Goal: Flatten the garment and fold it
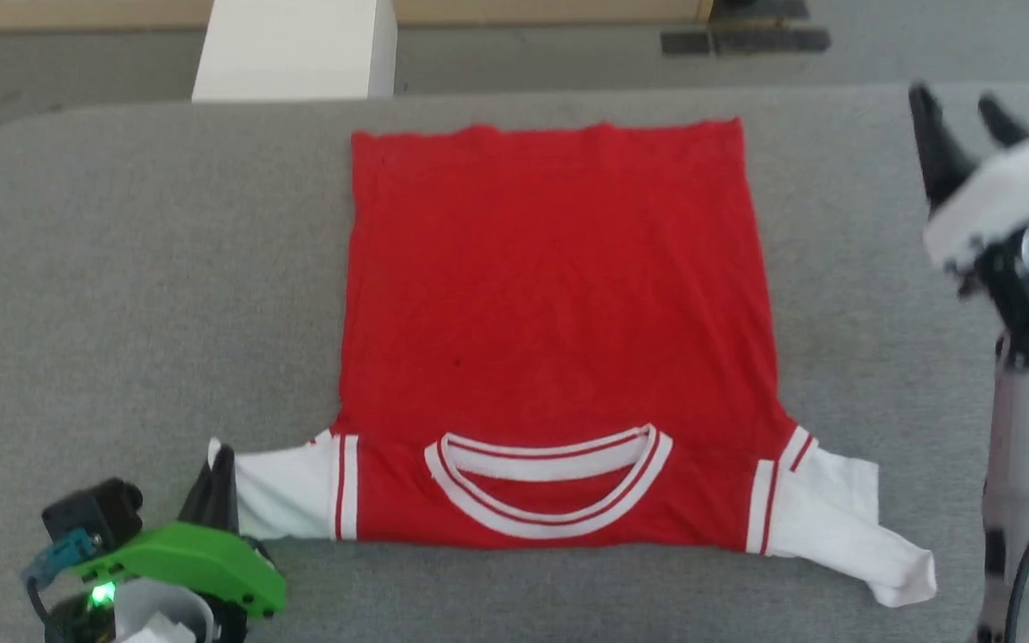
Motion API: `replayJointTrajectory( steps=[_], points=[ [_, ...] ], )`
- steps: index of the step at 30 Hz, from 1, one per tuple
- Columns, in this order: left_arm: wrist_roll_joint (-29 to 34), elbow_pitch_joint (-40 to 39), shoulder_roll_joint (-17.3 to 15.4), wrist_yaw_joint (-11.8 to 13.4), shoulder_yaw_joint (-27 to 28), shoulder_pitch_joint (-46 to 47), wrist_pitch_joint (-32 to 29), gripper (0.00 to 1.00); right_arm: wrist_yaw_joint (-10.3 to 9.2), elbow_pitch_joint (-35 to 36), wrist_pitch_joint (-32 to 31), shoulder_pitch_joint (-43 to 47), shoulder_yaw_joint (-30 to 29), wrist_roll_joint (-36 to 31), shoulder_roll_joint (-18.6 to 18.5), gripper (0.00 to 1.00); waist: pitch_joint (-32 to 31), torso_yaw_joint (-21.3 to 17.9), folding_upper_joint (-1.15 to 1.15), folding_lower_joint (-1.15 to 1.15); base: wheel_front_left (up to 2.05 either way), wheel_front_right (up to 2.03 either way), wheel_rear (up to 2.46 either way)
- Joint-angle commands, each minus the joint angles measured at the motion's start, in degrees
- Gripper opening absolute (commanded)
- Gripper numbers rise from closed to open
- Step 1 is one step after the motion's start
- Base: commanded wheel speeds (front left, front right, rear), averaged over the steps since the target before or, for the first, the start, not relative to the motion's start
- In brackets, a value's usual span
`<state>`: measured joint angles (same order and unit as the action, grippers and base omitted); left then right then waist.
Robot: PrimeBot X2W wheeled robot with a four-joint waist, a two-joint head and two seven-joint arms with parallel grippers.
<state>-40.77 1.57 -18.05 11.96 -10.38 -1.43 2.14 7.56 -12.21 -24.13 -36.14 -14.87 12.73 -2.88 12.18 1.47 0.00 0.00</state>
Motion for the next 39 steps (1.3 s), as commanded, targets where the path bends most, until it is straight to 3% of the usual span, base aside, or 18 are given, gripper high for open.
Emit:
replayJointTrajectory(
  steps=[1,7,14,21,28,29,30,31,39],
  points=[
    [0.1,-0.9,-0.2,-0.4,0.1,1.7,0.7,0.00,-0.08,-1.6,-1.1,-3.6,0.8,-3.4,-0.1,1.00,8.7,3.8,0.00,0.00,0.00,0.00,0.00],
    [-0.1,-4.2,0.9,-1.0,-0.4,4.1,1.6,0.00,-0.08,-7.7,-9.9,-17.3,0.3,-12.5,-1.1,1.00,16.9,8.6,0.00,0.00,0.00,0.00,0.00],
    [-0.1,-6.3,1.5,-1.8,-1.3,4.8,2.4,0.00,-0.08,-12.1,-23.2,-26.3,1.0,-22.1,-4.8,1.00,22.8,13.0,0.00,0.00,0.00,0.00,0.00],
    [-0.9,-6.6,2.2,-3.5,-2.7,5.7,2.5,0.00,-0.08,-14.0,-35.3,-30.2,3.7,-23.6,-5.3,1.00,26.9,14.6,0.00,0.00,0.00,0.00,0.00],
    [-1.1,-5.6,2.7,-4.3,-3.6,7.0,2.7,0.00,-0.08,-13.2,-41.5,-28.2,4.1,-23.7,-6.0,1.00,28.0,15.0,0.00,0.00,0.00,0.00,0.00],
    [-1.1,-5.4,2.7,-4.3,-3.6,7.1,2.8,0.00,-0.08,-12.9,-42.0,-27.8,4.1,-23.4,-6.0,0.75,28.0,14.8,0.00,0.00,0.00,0.00,0.00],
    [-1.0,-5.3,2.7,-4.3,-3.6,7.1,2.8,0.00,-0.08,-12.6,-42.4,-27.4,3.9,-23.2,-5.9,0.34,27.9,14.7,0.00,0.00,0.00,0.00,0.00],
    [-1.0,-5.2,2.6,-4.3,-3.6,7.1,2.9,0.00,-0.08,-12.1,-42.5,-27.1,3.6,-22.9,-5.7,0.00,27.6,14.5,0.00,0.00,0.00,0.00,0.00],
    [-0.3,-4.5,1.2,-3.9,-3.5,6.7,2.5,0.00,-0.08,-7.8,-37.7,-25.6,4.9,-18.7,-6.1,0.00,21.2,11.0,0.00,0.00,0.00,0.00,0.00]
  ],
)
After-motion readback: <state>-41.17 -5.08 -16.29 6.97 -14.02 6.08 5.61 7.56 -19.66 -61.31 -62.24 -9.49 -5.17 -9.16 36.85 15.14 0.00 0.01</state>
